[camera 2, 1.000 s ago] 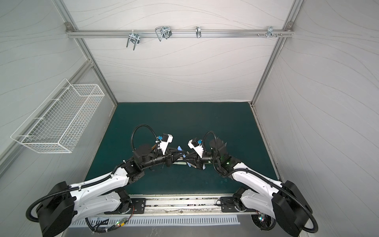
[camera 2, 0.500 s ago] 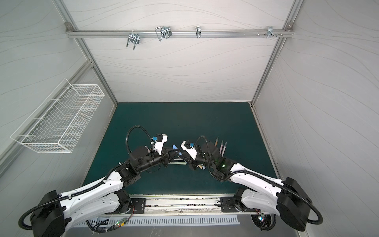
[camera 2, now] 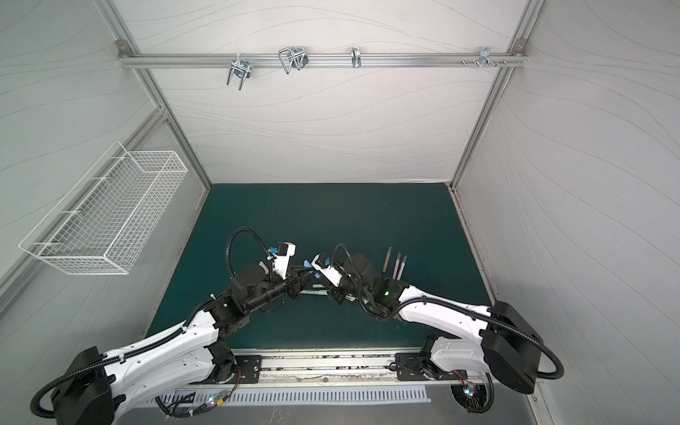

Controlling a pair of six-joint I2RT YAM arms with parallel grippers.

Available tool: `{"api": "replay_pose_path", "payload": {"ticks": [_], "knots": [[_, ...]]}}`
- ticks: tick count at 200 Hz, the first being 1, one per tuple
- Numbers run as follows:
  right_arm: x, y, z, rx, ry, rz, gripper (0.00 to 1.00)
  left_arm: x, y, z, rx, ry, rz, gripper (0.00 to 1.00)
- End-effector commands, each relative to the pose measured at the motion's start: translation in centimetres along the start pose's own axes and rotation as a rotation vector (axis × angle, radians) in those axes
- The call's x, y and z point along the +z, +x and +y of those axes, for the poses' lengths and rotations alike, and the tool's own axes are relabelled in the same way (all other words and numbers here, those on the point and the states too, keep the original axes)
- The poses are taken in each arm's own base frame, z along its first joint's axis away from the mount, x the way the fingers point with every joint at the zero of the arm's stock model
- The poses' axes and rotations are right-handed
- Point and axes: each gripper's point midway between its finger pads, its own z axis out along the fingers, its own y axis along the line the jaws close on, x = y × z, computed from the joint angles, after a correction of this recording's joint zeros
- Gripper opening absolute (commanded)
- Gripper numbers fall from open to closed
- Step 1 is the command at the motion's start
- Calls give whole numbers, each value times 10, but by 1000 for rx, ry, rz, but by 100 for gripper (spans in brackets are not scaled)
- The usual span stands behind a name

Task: Open the pen caps

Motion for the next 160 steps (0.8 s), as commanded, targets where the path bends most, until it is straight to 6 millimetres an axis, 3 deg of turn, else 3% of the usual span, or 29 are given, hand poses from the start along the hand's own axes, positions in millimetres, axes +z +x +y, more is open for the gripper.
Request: {"api": "replay_pose_path", "payload": {"ticks": [1,52,81,143,160], "knots": [[-8,27,56,70,-361,109,0,-8,-38,14,51,-90,-153,0],[-34,14,45,195,-471,-3,0,-18,-42,16,53,-90,-196,0],[-32,17,38,198,-421,7,0,-17,-43,24,29,-111,-198,0],[-13,36,-6,-53,135,140,0,-12,-43,47,-74,-159,-179,0],[-13,37,-12,-59,183,145,0,-12,-42,55,-107,-180,-177,0]]}}
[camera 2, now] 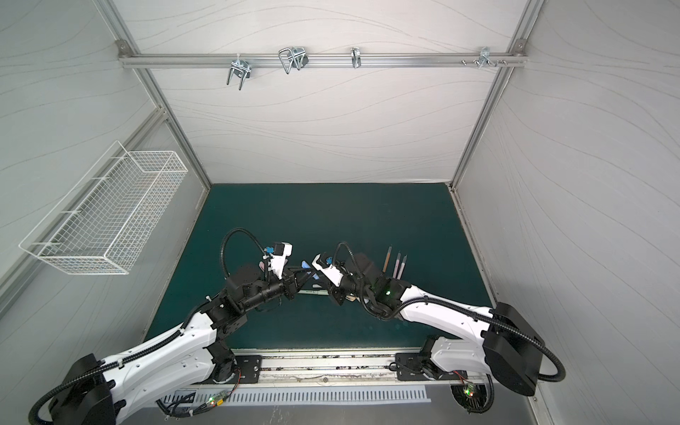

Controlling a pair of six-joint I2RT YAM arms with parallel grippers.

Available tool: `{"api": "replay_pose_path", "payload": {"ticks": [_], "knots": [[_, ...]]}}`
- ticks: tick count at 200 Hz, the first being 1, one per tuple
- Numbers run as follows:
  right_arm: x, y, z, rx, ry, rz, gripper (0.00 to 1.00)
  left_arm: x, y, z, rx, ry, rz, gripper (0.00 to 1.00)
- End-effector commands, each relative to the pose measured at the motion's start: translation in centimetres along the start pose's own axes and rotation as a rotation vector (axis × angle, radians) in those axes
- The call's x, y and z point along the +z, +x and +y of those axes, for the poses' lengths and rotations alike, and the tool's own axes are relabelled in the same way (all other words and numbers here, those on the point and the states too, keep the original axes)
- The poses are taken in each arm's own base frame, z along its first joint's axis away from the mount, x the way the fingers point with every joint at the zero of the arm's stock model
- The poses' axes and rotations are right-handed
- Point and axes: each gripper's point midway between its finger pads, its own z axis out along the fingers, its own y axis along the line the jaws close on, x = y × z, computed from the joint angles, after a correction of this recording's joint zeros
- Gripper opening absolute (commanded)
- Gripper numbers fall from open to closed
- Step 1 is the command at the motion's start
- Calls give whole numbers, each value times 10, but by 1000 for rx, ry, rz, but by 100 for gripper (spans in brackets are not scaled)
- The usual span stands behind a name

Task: Open the pen caps
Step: 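Pull the right gripper away with the pen body while the left holds the cap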

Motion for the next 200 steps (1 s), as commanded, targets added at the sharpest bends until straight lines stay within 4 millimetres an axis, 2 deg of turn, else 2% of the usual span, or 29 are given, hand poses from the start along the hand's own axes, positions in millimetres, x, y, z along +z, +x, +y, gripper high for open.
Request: {"api": "replay_pose_path", "payload": {"ticks": [1,43,57,62,80,107,166,200], "knots": [[-9,41,-13,-57,131,166,0,-9,-43,50,-40,-232,-192,0],[0,48,2,-72,29,208,0,-10,-45,62,-98,-262,-204,0],[0,52,16,-49,-78,226,0,-10,-43,68,-131,-267,-201,0],[-1,53,21,-30,-125,229,0,-11,-49,64,-131,-243,-227,0],[-11,47,34,68,-306,203,0,-10,-50,59,-127,-204,-229,0],[-24,38,29,181,-409,150,0,-11,-51,53,-105,-175,-236,0],[-31,33,34,236,-504,124,0,-11,-53,51,-111,-158,-243,0],[-21,41,21,193,-360,149,0,-11,-53,51,-107,-159,-241,0]]}}
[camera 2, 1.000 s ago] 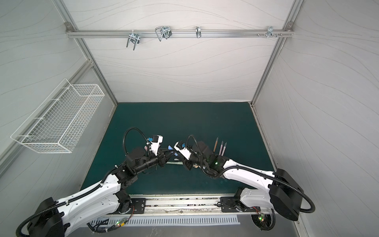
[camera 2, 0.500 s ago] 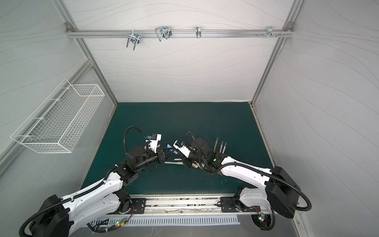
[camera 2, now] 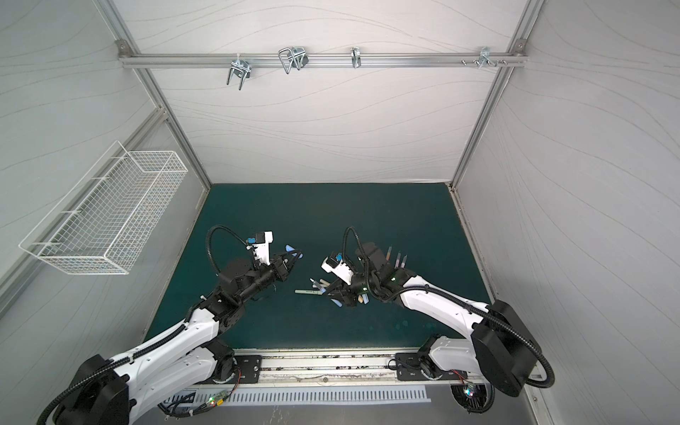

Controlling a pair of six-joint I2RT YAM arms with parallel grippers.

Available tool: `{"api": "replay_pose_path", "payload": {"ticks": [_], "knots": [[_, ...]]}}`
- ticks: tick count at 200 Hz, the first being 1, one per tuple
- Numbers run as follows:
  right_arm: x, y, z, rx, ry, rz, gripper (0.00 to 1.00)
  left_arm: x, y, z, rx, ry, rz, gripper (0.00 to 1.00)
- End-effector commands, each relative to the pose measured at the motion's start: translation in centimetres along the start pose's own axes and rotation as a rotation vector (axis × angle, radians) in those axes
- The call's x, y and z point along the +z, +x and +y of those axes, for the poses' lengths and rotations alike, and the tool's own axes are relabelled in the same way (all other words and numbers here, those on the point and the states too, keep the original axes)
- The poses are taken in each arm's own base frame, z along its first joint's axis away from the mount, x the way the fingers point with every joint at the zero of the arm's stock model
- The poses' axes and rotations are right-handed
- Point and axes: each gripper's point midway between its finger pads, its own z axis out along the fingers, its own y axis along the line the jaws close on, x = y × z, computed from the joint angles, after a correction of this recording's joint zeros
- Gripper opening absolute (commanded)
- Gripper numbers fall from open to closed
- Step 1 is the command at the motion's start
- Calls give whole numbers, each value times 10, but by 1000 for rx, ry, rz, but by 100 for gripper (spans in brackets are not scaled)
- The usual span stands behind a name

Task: Open the pen caps
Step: 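Pull the right gripper away with the pen body while the left holds the cap, then lower the blue cap by the caps with left while right lays pen down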

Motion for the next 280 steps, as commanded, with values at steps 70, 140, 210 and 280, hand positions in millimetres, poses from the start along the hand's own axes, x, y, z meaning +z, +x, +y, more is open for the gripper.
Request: {"api": "replay_pose_path", "payload": {"ticks": [70,140,210,280], "knots": [[-16,-4,-8,-60,177,-56,0,-1,-12,16,22,-114,-40,0],[-61,-14,-57,71,458,-204,0,-1,-2,76,21,-454,25,0],[-147,14,-125,323,987,-287,0,-7,-8,115,-1,-578,25,0],[-205,79,-167,753,1239,-296,0,-14,-9,170,-22,-772,60,0]]}}
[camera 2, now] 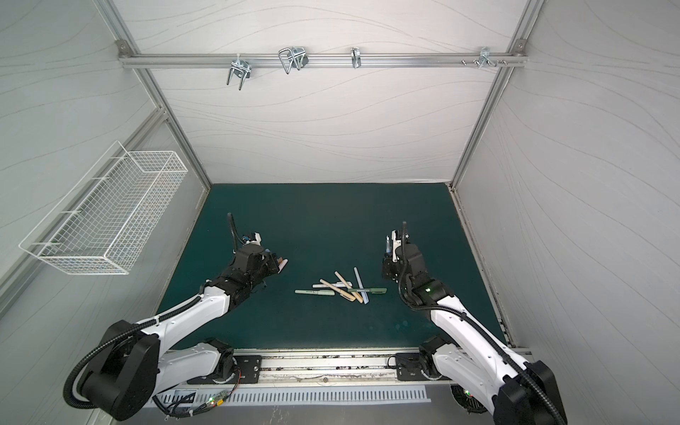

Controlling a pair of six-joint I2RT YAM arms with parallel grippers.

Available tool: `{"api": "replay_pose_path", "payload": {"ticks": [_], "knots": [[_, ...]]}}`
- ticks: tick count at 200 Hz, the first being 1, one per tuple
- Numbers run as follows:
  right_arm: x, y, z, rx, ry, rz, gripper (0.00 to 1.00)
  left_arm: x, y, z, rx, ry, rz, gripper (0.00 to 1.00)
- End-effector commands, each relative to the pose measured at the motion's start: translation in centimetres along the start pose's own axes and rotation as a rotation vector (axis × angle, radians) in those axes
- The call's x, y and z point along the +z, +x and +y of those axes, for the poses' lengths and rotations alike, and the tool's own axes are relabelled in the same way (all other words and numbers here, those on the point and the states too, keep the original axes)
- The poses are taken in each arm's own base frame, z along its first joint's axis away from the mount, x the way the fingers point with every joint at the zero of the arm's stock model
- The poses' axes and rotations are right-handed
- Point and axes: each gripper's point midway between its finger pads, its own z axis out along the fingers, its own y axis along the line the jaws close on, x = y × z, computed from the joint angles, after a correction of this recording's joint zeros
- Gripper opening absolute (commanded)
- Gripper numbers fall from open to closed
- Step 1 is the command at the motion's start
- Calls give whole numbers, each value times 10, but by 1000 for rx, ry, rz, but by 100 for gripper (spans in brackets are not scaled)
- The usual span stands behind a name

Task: Open the pen caps
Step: 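Lower the blue cap by the caps with left while right lays pen down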

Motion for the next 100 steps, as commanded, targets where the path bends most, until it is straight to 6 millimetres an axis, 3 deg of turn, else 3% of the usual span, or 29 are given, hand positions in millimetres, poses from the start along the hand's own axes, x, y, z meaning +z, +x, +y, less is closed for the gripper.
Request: {"api": "replay_pose_path", "payload": {"ticks": [1,34,100], "knots": [[3,14,-39,161,150,64,0,5,-21,4,-15,-39,-38,0],[6,24,-60,295,151,101,0,21,-18,23,-31,-117,12,0],[28,48,-67,339,162,236,0,43,-3,30,-19,-175,141,0]]}}
